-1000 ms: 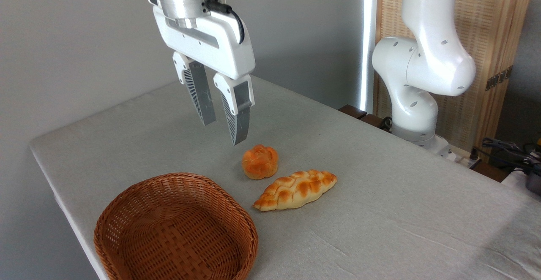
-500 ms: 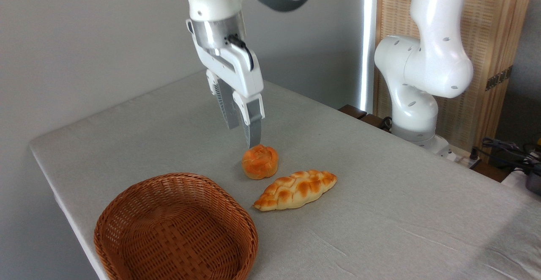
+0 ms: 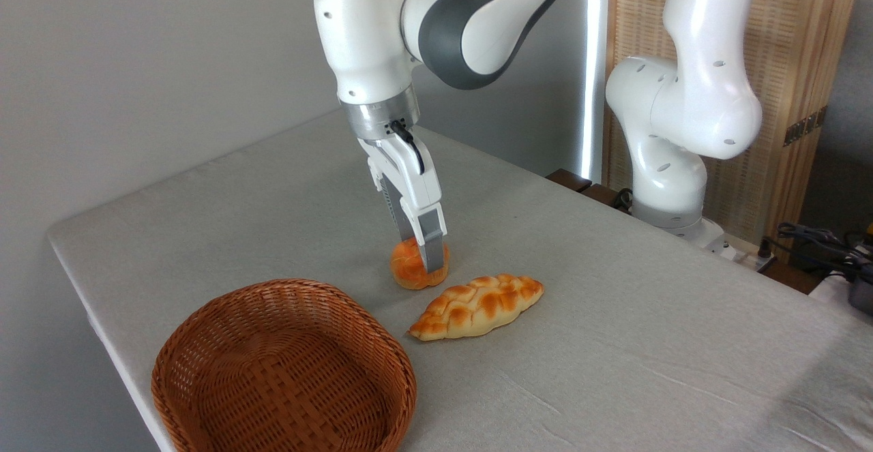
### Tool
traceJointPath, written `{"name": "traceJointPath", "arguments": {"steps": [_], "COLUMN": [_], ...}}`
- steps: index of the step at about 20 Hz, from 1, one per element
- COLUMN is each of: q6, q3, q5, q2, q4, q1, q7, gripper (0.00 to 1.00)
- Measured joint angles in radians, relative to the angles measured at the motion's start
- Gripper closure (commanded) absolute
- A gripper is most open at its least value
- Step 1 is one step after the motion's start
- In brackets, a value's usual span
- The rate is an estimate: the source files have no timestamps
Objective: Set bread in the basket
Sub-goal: 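Close the gripper fingers around the round orange bun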
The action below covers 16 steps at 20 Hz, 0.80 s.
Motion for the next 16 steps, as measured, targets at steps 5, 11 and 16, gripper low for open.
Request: {"name": "traceJointPath", "arguments": {"steps": [5, 11, 16], "q6": [0.012, 0.036, 0.038], "q3": [0.0, -0.001, -0.001], "q5": [0.0, 0.0, 0.0], "q2": [0.001, 0.023, 0.024], "q4": [-0.009, -0.013, -0.013], "q1": [-0.003, -0.027, -0.031], "q7": [0.002, 0.005, 0.006], "gripper": [0.42, 0.89, 0.93]}}
